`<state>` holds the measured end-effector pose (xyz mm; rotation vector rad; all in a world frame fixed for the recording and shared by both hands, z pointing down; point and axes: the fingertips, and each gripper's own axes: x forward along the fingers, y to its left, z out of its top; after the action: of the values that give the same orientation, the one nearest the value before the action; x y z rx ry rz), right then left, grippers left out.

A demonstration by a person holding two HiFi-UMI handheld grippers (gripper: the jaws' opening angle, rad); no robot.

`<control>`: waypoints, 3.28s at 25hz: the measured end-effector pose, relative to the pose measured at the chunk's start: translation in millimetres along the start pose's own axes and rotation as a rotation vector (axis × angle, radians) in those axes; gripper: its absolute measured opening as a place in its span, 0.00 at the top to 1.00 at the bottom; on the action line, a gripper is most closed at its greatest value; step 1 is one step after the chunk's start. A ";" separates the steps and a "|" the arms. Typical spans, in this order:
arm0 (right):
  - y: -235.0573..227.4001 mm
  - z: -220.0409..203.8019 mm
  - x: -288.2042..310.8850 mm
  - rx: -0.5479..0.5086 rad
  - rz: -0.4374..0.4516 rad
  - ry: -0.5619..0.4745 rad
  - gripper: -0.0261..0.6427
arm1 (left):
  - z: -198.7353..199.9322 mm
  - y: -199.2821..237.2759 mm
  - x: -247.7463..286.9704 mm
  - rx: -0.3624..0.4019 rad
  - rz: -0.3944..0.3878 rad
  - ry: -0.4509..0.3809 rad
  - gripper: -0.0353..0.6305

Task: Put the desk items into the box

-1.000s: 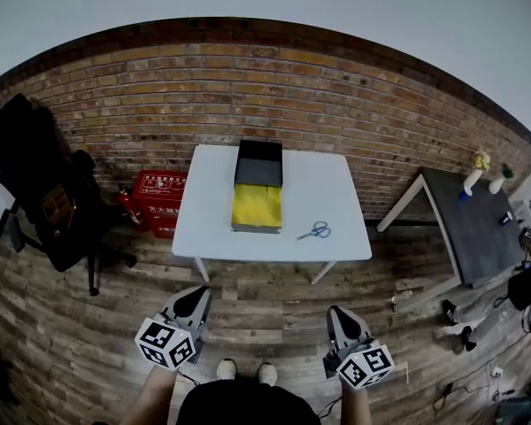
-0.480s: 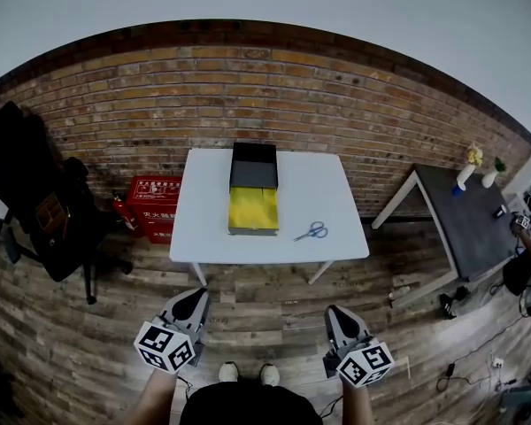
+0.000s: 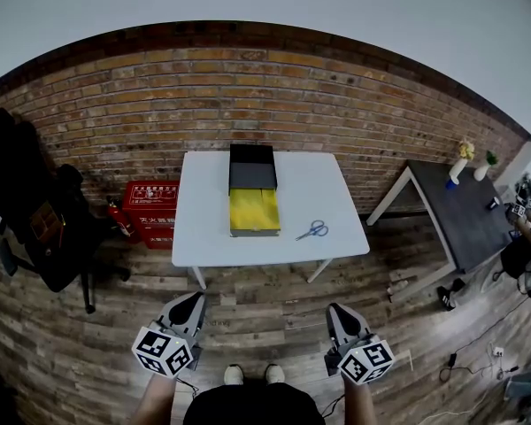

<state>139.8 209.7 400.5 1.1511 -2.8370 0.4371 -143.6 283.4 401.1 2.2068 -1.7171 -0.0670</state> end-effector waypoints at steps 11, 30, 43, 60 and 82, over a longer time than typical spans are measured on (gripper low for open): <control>30.3 -3.2 12.2 -0.020 0.003 0.010 0.93 | -5.7 22.8 -17.3 -0.007 -0.012 0.010 0.93; 8.1 -3.4 52.3 0.003 0.022 0.017 0.93 | -4.5 39.8 19.9 -0.009 -0.009 0.017 0.93; -66.8 11.0 137.3 0.021 0.056 0.041 0.93 | 14.3 59.9 120.4 -0.006 0.005 0.048 0.93; -155.8 29.4 246.2 0.000 0.181 0.127 0.93 | 39.5 76.4 243.9 -0.021 0.080 0.071 0.93; -217.3 -0.9 303.1 -0.039 0.268 0.257 0.93 | 32.9 88.9 314.7 -0.038 0.132 0.110 0.93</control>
<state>70.8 -143.3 499.2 0.6535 -2.7614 0.5001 -150.4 -41.6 450.2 2.0254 -1.7804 0.0518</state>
